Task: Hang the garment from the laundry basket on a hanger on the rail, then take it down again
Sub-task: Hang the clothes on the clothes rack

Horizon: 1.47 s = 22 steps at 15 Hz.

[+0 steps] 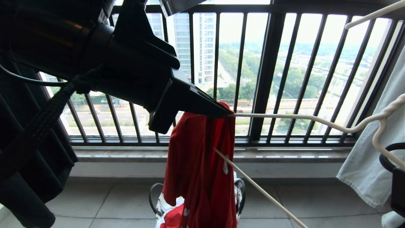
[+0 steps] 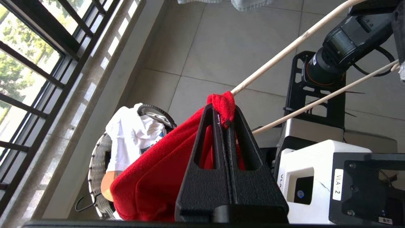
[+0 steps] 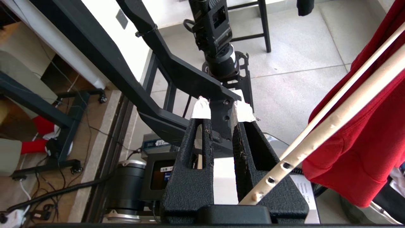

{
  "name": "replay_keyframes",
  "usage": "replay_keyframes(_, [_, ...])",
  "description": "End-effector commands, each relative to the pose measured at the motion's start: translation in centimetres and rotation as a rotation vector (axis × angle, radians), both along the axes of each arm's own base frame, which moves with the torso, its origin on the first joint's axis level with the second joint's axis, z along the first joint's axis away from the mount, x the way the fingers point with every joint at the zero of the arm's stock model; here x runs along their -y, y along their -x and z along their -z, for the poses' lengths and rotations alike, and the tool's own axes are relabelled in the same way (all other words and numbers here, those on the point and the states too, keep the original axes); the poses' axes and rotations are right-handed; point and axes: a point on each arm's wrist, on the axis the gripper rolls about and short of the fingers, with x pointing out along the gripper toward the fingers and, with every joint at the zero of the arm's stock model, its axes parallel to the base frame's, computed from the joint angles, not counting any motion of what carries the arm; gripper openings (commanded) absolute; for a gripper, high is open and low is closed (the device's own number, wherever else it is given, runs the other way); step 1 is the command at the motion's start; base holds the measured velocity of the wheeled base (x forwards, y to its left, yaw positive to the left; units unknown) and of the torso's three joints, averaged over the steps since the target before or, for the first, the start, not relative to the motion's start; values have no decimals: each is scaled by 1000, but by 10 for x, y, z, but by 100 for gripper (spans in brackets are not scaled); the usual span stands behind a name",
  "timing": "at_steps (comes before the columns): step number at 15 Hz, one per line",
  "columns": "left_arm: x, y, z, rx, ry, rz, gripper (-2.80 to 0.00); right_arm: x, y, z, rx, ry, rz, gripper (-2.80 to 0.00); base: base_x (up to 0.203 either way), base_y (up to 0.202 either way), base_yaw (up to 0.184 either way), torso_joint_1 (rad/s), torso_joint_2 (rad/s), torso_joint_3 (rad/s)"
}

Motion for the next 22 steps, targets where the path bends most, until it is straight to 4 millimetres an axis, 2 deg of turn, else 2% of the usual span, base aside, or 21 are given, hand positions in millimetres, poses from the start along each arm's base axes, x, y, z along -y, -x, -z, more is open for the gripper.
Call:
replay_keyframes(1, [8,8,-3,-2,13,41,-280,-1,-1,-1,-28,-9,-8,-280,0,0,0,0,0,0])
replay_keyframes(9, [16,29,-16,-17,86,94,-280,-8,-10,-10,-86,-170,32,-280,0,0,0,0,0,0])
replay_keyframes(11, [17,34,-23,-13,141,96,-280,-11,-14,-7,-109,-182,36,-280,0,0,0,0,0,0])
replay_keyframes(17, [26,46,-28,1,176,138,-280,-17,-22,-2,-134,-162,41,-280,0,0,0,0,0,0])
replay_keyframes(19, [34,47,-28,24,191,135,-280,-18,-23,-1,-134,-159,44,-280,0,0,0,0,0,0])
replay_keyframes(22, [59,42,-26,109,225,26,-280,-20,-27,1,-138,-153,54,-280,0,0,0,0,0,0])
